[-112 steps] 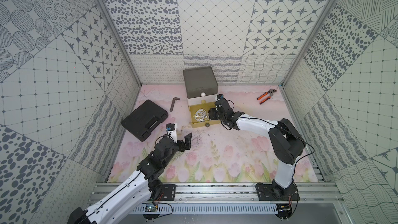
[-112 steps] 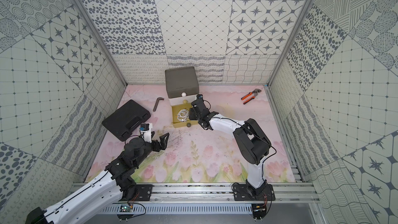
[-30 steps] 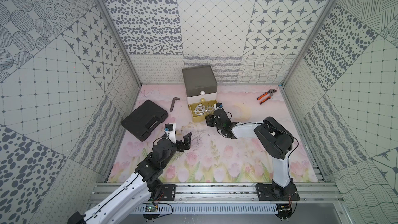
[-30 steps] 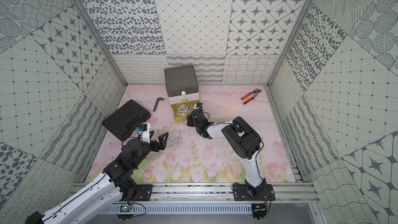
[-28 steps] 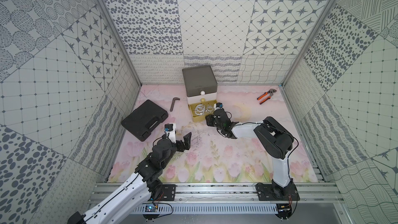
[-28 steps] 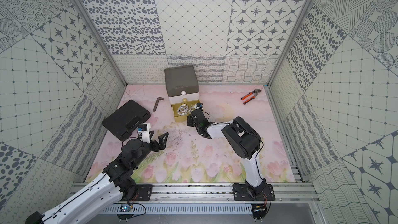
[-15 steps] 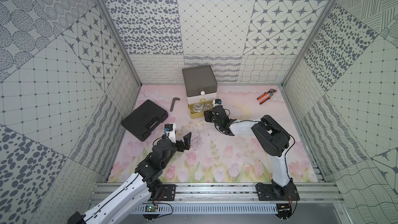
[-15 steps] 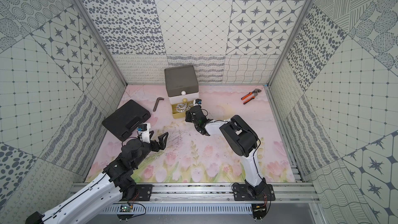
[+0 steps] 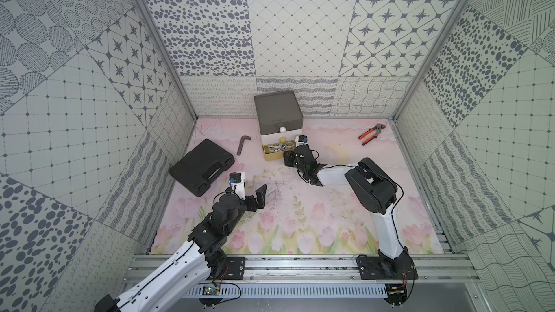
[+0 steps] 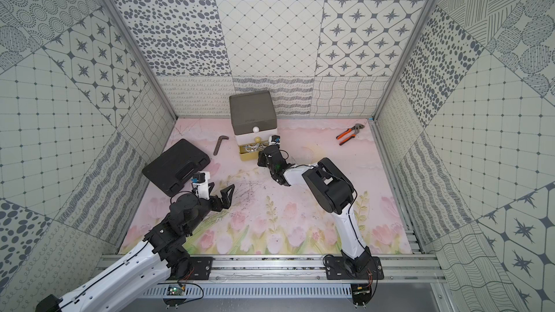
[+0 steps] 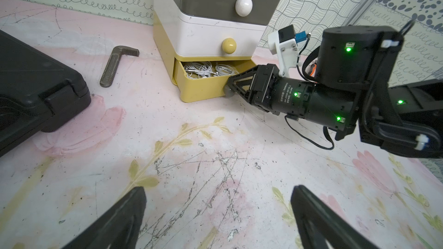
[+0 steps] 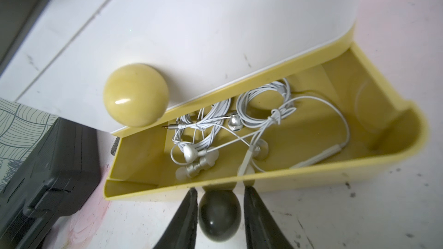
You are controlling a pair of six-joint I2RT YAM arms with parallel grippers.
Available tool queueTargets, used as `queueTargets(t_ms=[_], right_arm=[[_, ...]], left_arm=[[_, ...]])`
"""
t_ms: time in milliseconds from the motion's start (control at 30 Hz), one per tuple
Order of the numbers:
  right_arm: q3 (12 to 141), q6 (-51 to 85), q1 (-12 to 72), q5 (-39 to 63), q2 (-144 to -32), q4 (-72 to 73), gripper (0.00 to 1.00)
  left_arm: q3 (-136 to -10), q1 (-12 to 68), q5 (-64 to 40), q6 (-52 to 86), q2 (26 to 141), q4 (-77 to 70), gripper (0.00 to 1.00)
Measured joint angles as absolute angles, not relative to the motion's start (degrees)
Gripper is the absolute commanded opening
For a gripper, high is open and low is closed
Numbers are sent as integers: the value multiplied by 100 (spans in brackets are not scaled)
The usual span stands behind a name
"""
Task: Place the wired earphones into the drawer by color
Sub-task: Close the drawer in the storage box.
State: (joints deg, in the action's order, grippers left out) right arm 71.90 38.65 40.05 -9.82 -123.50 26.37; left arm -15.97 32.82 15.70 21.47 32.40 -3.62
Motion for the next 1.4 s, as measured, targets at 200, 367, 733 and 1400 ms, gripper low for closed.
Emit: queueTargets(t_ms=[200, 367, 733, 1400], right_arm=[[7397, 3826, 3972, -1033, -12573, 2775, 34], [7555, 3795, 3959, -1083, -12722, 2891, 34], [7924, 3793, 3918, -1184, -13063, 3124, 33], [6512, 3889, 3815, -1041, -12202, 3535, 38]], left_arm=[[-1579, 3282, 1579, 2147, 3238, -362, 99], [-1575, 3282, 1579, 2147, 3234, -362, 99], [-1559, 3282, 1590, 2145, 3227, -362, 99], [-1511, 3282, 1579, 2088, 3089, -375, 99]])
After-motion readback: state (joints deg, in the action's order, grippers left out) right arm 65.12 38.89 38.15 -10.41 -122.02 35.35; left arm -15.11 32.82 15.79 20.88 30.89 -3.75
